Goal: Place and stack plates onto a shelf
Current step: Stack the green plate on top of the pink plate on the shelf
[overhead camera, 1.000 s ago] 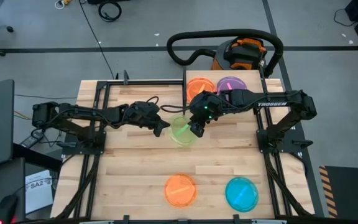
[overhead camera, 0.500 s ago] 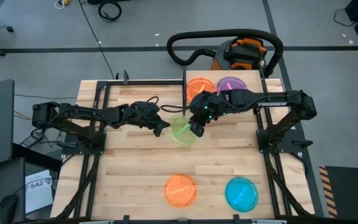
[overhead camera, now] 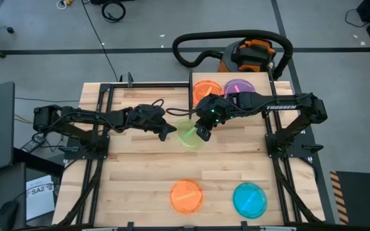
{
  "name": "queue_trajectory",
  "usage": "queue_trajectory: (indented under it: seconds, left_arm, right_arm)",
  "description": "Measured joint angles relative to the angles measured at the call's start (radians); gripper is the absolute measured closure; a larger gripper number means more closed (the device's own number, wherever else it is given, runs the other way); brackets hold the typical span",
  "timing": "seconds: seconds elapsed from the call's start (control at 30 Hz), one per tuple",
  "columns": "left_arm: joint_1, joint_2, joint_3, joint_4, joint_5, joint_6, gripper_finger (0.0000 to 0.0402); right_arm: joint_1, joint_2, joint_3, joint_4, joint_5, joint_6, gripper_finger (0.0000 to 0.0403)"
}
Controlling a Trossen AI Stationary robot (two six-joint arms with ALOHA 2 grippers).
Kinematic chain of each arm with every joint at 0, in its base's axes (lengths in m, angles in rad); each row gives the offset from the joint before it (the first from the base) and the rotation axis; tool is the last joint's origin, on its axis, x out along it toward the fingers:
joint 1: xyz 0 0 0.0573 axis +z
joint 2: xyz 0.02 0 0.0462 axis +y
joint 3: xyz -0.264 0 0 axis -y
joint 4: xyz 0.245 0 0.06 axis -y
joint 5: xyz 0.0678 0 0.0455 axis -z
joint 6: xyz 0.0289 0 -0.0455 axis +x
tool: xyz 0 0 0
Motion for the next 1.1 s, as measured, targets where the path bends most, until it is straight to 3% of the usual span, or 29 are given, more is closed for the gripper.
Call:
queue_trajectory:
  seconds: [0.27, 0.6, 0.9, 1.1]
  left_arm:
    - [0.000, 0.000, 0.000, 0.091, 0.090, -0.023, 0.0346]
    - [0.000, 0.002, 0.000, 0.091, 0.097, -0.025, 0.0351]
    - [0.000, 0.003, 0.000, 0.029, 0.142, 0.025, 0.0383]
    - [-0.002, 0.003, 0.000, -0.101, 0.182, 0.086, 0.0372]
  right_arm:
    - [0.000, 0.000, 0.000, 0.000, 0.000, 0.000, 0.0328]
    - [0.000, 0.000, 0.000, 0.000, 0.000, 0.000, 0.0349]
    - [0.000, 0.000, 0.000, 0.000, 0.000, 0.000, 0.0356]
    - [0.000, 0.000, 0.000, 0.000, -0.007, 0.000, 0.0356]
